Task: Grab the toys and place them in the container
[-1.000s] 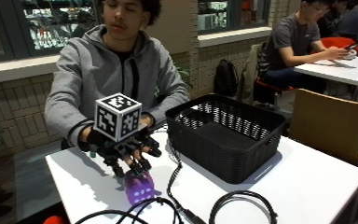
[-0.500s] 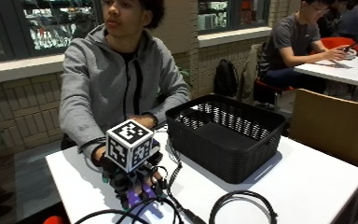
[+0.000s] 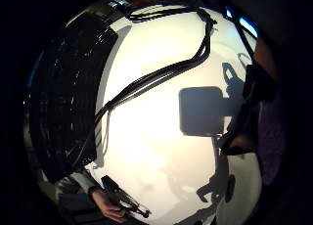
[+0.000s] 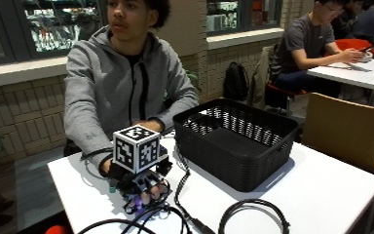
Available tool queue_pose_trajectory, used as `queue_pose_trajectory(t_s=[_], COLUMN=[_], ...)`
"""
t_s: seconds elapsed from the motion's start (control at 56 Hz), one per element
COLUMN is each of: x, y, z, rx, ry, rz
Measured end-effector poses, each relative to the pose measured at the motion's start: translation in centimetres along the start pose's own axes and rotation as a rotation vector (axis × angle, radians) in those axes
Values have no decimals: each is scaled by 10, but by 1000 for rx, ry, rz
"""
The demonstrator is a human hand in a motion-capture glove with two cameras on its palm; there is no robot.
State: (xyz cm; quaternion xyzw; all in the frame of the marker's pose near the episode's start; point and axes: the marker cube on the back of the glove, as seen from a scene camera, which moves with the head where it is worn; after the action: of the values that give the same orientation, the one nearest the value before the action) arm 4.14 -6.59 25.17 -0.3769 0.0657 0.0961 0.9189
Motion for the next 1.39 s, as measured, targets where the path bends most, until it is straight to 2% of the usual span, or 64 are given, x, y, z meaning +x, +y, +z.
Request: queue_pose_trajectory(t_s=[0.143, 0.286, 0.482, 0.589, 0.786, 0.893, 1.018, 1.089, 1.196, 1.393], x=[-4, -22, -98, -161, -229, -239, -238, -232, -221, -199], y=[3, -1, 4, 13, -4, -3, 0, -1, 6, 16], z=[-9, -61, -150, -183, -201, -200, -199, -201, -201, -196], rx=[38, 138, 295, 327, 345, 320, 213, 224, 237, 235], ry=[8, -53, -133, -124, -103, -47, -9, 12, 8, 4], rz=[-44, -93, -325, -524, -554, -668, -693, -653, -712, -564])
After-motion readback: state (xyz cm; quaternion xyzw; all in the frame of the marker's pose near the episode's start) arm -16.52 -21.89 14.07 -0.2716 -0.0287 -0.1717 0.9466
